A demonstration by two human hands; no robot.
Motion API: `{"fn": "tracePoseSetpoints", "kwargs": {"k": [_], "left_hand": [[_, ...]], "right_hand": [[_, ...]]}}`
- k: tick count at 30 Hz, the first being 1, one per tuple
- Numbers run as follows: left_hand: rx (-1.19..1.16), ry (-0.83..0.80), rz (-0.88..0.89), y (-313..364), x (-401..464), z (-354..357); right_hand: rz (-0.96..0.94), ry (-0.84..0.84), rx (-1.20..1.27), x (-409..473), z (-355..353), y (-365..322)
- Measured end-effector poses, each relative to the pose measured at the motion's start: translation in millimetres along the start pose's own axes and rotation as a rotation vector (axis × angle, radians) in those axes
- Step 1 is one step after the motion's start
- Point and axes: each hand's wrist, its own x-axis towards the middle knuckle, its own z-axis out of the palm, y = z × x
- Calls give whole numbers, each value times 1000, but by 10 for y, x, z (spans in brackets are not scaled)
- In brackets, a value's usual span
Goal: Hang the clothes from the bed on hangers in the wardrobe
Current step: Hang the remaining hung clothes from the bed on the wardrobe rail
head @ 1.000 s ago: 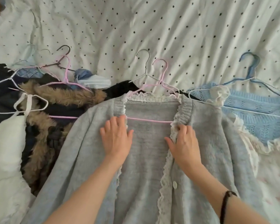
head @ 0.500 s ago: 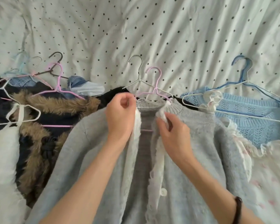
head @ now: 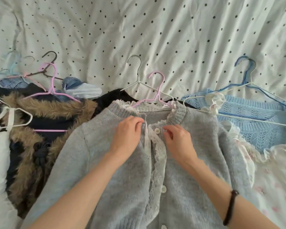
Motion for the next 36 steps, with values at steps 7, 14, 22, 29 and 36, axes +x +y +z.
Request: {"fn": "tracePoseSetpoints", "kwargs": {"k": [7,14,22,29,36], "left_hand": [[118,71,-364,91,38,415],[-98,70,-443,-9,21,390],[-708,-33,-547,108,-98,-7],[-1031,-35,-612,142,-259,-225],[-693,-27,-430,243,-372,-275]], "right_hand": [[81,-146,-204,107,193,-100],[139,-189,-302,143,197,-108],[301,-96,4,168,214,-151],[355,10,644,-192,-76,-374],[472,-109,1176,-217,-226,-595]]}}
